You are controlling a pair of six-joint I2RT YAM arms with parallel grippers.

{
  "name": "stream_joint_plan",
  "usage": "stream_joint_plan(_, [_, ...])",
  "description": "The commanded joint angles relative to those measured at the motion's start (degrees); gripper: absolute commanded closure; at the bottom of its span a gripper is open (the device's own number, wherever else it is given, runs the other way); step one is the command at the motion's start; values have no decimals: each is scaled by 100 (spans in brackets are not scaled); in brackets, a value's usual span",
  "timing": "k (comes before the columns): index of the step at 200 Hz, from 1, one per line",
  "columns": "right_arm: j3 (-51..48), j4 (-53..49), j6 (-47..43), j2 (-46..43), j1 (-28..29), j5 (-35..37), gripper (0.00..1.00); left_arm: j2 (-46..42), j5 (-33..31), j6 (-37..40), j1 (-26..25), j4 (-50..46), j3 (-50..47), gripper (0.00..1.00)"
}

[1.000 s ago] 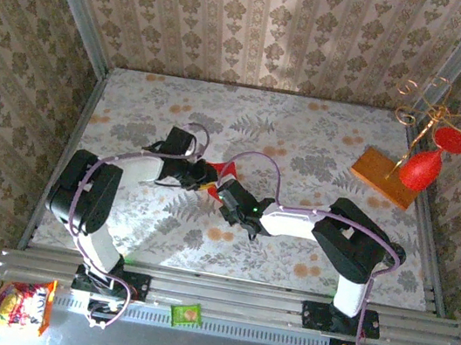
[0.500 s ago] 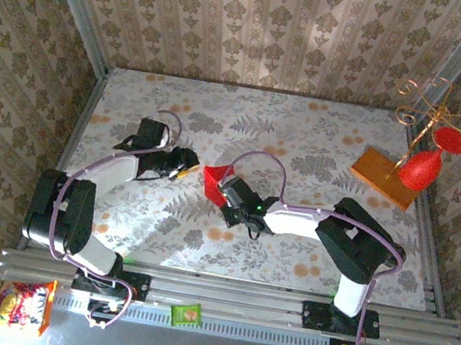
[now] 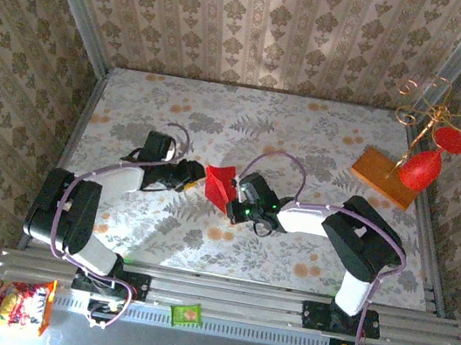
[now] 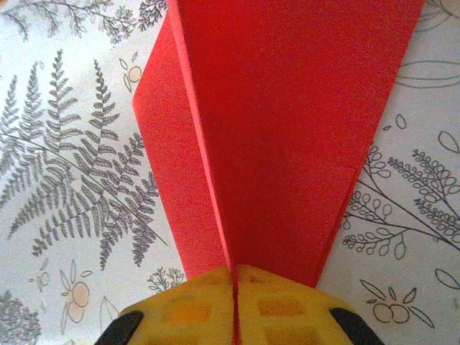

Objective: Fold a paper plane with a square sheet of paper (pick it up from the middle)

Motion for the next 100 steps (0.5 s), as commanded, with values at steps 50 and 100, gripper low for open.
stream_joint_plan(50, [-691,1172,968,135,-447,-1199,89,808,489,-449,-579,1254,-11,58])
stream_joint_plan(100, [-861,1703,1418,310,-681,-1736,90,1095,561,-370,-671,1425,141,58])
